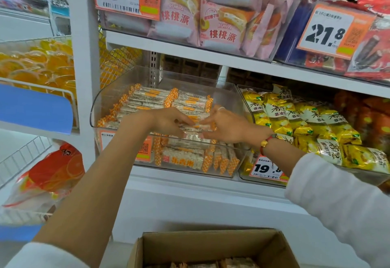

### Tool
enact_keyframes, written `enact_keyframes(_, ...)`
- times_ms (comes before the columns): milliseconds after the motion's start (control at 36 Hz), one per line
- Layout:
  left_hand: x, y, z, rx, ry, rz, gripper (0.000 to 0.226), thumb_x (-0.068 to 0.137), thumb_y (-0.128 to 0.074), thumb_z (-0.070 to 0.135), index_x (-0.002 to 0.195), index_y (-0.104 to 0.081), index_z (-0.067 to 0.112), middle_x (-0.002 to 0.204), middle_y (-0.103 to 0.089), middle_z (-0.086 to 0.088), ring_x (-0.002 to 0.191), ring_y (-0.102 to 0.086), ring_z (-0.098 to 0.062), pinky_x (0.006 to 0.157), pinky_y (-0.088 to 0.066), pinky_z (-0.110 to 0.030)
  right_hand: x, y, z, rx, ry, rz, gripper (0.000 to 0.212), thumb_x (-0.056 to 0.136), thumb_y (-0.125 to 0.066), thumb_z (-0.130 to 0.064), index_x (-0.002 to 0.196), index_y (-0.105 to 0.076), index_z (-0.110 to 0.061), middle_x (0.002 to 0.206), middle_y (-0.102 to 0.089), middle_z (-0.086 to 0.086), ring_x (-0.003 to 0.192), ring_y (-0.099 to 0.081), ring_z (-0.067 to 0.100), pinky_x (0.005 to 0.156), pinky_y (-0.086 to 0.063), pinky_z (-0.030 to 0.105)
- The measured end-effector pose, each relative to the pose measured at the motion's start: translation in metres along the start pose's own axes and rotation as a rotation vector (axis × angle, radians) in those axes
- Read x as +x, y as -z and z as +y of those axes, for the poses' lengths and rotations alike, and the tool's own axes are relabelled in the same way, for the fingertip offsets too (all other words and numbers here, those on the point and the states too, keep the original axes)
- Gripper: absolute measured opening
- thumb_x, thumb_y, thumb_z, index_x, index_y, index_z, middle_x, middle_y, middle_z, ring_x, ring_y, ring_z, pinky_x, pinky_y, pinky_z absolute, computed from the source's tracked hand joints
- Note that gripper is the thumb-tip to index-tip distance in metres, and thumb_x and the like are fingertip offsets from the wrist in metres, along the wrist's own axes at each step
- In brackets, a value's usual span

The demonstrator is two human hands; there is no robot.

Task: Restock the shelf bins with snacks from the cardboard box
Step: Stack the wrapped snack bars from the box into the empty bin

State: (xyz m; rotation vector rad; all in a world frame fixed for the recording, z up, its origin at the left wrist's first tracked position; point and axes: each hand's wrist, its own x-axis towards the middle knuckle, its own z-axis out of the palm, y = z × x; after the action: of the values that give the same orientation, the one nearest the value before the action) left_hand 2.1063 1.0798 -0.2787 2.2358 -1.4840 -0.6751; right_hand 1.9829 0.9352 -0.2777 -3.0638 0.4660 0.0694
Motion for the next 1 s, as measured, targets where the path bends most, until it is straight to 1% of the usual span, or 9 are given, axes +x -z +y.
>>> enact_keyframes(222, 0.003, 0.001, 0.009, 0.176, 0.052, -0.078, 0.048, 0.101, -0.044, 0.010, 0.147, -0.036, 0.023, 0.157, -0.026, 0.000, 0.145, -0.022, -0.020, 0.117, -0.019, -0.033, -0.002, 0.010, -0.007, -0.176, 0.082, -0.267, 0.050, 0.104, -0.032, -0.034, 0.150, -0.030, -0.013, 0.152, -0.030, 0.015, 0.139, -0.029, 0.030, 0.111, -0.028, 0.038)
enact_keyframes(361, 0.000, 0.005, 0.003, 0.264, 0.065, 0.114, 0.042, 0.091, -0.064, 0.024, 0.132, -0.056, 0.030, 0.142, -0.050, 0.005, 0.127, -0.048, -0.019, 0.103, -0.039, -0.035, -0.002, 0.005, -0.010, -0.161, 0.068, -0.165, 0.046, 0.103, -0.037, -0.035, 0.145, -0.041, -0.016, 0.144, -0.039, 0.012, 0.129, -0.041, 0.031, 0.100, -0.037, 0.040)
enact_keyframes(444, -0.004, 0.007, 0.002, 0.289, 0.072, 0.228, 0.043, 0.084, -0.073, 0.034, 0.125, -0.062, 0.029, 0.133, -0.057, 0.006, 0.117, -0.055, -0.018, 0.096, -0.045, -0.036, -0.004, 0.000, -0.003, -0.057, 0.066, -0.130, 0.048, 0.102, -0.039, -0.037, 0.147, -0.037, -0.020, 0.151, -0.036, 0.008, 0.137, -0.034, 0.028, 0.109, -0.029, 0.039)
enact_keyframes(500, -0.005, 0.005, 0.001, 0.228, 0.042, 0.207, 0.040, 0.084, -0.073, 0.029, 0.122, -0.064, 0.027, 0.132, -0.058, 0.004, 0.117, -0.055, -0.019, 0.099, -0.045, -0.039, -0.008, -0.005, 0.002, -0.010, 0.048, -0.077, 0.048, 0.101, -0.041, -0.040, 0.147, -0.037, -0.027, 0.153, -0.035, 0.003, 0.141, -0.030, 0.029, 0.116, -0.018, 0.052)
enact_keyframes(556, -0.008, 0.001, 0.002, 0.199, 0.036, 0.171, 0.038, 0.087, -0.070, 0.024, 0.124, -0.063, 0.027, 0.135, -0.057, 0.003, 0.120, -0.053, -0.020, 0.102, -0.043, -0.042, -0.016, -0.010, 0.004, -0.006, 0.049, -0.011, 0.046, 0.100, -0.042, -0.038, 0.146, -0.038, -0.030, 0.151, -0.038, 0.001, 0.141, -0.030, 0.030, 0.113, -0.015, 0.062)
enact_keyframes(694, -0.020, -0.006, 0.003, 0.349, 0.072, 0.240, 0.033, 0.100, -0.044, 0.036, 0.130, -0.056, 0.033, 0.147, -0.045, 0.005, 0.132, -0.044, -0.023, 0.108, -0.036, -0.043, -0.043, -0.012, 0.009, 0.097, 0.129, 0.157, 0.038, 0.102, -0.041, -0.023, 0.140, -0.049, -0.025, 0.136, -0.053, 0.007, 0.122, -0.048, 0.032, 0.108, -0.030, 0.059)
enact_keyframes(806, -0.031, -0.011, 0.002, 0.414, 0.111, 0.227, 0.036, 0.102, -0.036, 0.041, 0.133, -0.054, 0.036, 0.144, -0.048, 0.001, 0.129, -0.047, -0.026, 0.107, -0.036, -0.042, -0.056, -0.010, 0.010, 0.081, 0.108, 0.094, 0.035, 0.103, -0.038, -0.025, 0.129, -0.059, -0.015, 0.141, -0.050, 0.008, 0.134, -0.038, 0.034, 0.114, -0.022, 0.054)
enact_keyframes(917, -0.032, -0.014, 0.010, 0.500, 0.168, 0.194, 0.039, 0.103, -0.030, 0.041, 0.139, -0.044, 0.041, 0.150, -0.040, -0.004, 0.135, -0.038, -0.030, 0.111, -0.030, -0.040, -0.059, -0.007, 0.007, 0.065, 0.083, 0.012, 0.041, 0.104, -0.032, -0.031, 0.140, -0.048, -0.022, 0.154, -0.034, 0.003, 0.145, -0.021, 0.030, 0.117, -0.010, 0.056)
enact_keyframes(1000, -0.034, -0.018, 0.012, 0.554, 0.163, 0.239, 0.039, 0.102, -0.036, 0.034, 0.140, -0.045, 0.037, 0.149, -0.042, -0.004, 0.135, -0.038, -0.028, 0.113, -0.026, -0.039, -0.067, -0.005, 0.002, 0.061, 0.107, 0.056, 0.040, 0.104, -0.035, -0.026, 0.141, -0.047, -0.021, 0.153, -0.035, 0.003, 0.143, -0.025, 0.031, 0.116, -0.018, 0.053)
